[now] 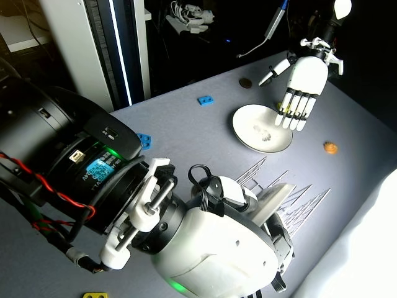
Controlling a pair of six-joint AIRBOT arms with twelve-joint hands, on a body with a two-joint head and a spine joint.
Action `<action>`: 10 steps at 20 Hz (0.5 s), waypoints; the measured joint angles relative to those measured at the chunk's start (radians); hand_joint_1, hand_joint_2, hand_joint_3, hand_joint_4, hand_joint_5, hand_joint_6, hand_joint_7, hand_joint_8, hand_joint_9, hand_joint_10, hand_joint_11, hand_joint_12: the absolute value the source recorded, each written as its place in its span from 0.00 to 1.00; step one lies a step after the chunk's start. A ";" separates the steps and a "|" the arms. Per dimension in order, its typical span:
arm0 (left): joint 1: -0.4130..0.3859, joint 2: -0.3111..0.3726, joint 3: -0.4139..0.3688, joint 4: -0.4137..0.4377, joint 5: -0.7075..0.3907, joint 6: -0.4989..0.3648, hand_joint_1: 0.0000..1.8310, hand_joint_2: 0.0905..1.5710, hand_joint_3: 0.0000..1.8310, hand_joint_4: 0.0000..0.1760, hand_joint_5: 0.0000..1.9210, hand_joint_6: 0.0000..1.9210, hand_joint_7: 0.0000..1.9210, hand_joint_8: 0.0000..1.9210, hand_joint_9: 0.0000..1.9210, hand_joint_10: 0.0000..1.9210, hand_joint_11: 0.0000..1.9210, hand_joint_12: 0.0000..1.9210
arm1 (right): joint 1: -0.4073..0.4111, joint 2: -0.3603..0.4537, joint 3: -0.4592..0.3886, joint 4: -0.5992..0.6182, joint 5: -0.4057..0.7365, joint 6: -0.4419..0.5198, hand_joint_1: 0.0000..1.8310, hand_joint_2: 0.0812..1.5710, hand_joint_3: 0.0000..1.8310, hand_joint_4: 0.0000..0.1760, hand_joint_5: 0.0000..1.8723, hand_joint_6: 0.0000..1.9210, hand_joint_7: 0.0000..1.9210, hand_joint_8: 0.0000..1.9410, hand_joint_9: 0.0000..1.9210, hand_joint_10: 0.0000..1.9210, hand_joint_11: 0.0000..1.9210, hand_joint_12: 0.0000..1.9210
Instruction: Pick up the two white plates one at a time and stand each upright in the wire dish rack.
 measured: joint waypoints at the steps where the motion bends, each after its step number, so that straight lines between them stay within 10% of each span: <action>1: 0.000 0.000 0.000 0.000 0.000 0.000 0.00 0.64 0.00 0.00 0.00 0.00 0.00 0.00 0.00 0.00 0.00 0.00 | -0.006 -0.002 0.002 0.001 0.001 0.000 0.74 0.71 0.00 0.00 0.48 0.59 0.47 0.52 0.47 0.62 0.41 0.63; 6: 0.000 -0.010 0.007 0.002 0.002 -0.004 0.00 0.63 0.00 0.00 0.00 0.00 0.00 0.00 0.00 0.00 0.00 0.00 | -0.019 -0.007 0.015 0.000 0.017 0.000 0.74 0.72 0.00 0.00 0.46 0.63 0.46 0.54 0.46 0.63 0.41 0.64; 7: 0.000 -0.010 0.009 0.002 0.005 -0.004 0.00 0.63 0.00 0.00 0.00 0.00 0.00 0.00 0.00 0.00 0.00 0.00 | -0.026 -0.008 0.015 0.001 0.025 0.000 0.67 0.72 0.00 0.00 0.47 0.61 0.48 0.54 0.48 0.41 0.41 0.63; 9: 0.003 -0.012 0.021 0.000 0.006 -0.004 0.00 0.63 0.00 0.00 0.00 0.00 0.00 0.00 0.00 0.00 0.00 0.00 | -0.036 -0.013 0.016 0.001 0.030 -0.001 0.67 0.72 0.00 0.00 0.47 0.62 0.48 0.54 0.47 0.40 0.40 0.64; 10: 0.003 -0.013 0.023 0.001 0.015 -0.005 0.00 0.63 0.00 0.00 0.00 0.00 0.00 0.00 0.00 0.00 0.00 0.00 | -0.040 -0.015 0.016 0.000 0.030 -0.002 0.73 0.72 0.00 0.00 0.46 0.63 0.46 0.55 0.45 0.59 0.38 0.64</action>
